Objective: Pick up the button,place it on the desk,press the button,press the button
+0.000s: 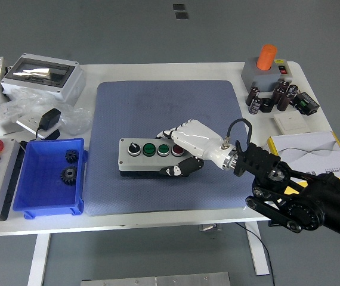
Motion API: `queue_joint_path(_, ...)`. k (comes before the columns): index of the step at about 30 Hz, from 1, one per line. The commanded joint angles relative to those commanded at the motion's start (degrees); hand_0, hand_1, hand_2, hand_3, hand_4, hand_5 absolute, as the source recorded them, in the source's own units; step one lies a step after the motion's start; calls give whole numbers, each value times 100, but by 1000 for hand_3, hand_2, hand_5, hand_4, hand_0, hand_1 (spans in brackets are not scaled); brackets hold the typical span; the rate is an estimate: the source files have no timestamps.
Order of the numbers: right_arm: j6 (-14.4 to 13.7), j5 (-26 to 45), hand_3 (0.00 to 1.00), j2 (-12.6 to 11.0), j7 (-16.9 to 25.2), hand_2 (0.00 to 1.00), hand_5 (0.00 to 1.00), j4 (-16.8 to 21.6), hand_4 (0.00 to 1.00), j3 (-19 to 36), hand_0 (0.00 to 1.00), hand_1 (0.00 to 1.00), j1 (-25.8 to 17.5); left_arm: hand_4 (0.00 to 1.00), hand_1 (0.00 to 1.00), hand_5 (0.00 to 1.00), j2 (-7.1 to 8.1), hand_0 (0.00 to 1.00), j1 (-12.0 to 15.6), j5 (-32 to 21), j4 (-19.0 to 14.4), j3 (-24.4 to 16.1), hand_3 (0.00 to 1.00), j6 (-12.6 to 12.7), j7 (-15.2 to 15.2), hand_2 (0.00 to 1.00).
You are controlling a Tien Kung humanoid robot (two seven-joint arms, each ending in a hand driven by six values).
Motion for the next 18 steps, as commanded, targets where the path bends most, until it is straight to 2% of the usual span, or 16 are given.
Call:
queue_joint_path(9, 111, -207, 341, 14, -178, 325, 214, -69, 642, 93, 229, 367, -33, 734, 730, 414, -1, 726, -8, -2, 0, 4, 662, -4, 5, 659)
queue_joint_path(10, 138, -226, 491, 13, -213, 474, 201, -73, 668, 106, 299, 467, -36, 734, 730, 415, -1, 726, -9, -2, 0, 6, 661, -5, 7, 659)
queue_joint_path(15, 205, -366, 491, 13, -335, 474, 201, -90, 668, 163, 299, 467, -47, 734, 730, 415, 1, 726, -17, -8, 0, 11, 661, -7, 6, 659)
queue_joint_path(16, 210, -387, 684, 11, -347, 694, 345, -84, 845, 174, 451, 669, -48, 734, 730, 416, 2, 726, -17, -6, 0, 8, 662, -7, 6, 659)
queue_joint_path(18, 220, -418, 684, 8, -363, 694, 345, -72, 845, 188, 451, 669, -48, 734, 730, 416, 3, 726, -17, -4, 0, 5, 662, -7, 6, 659)
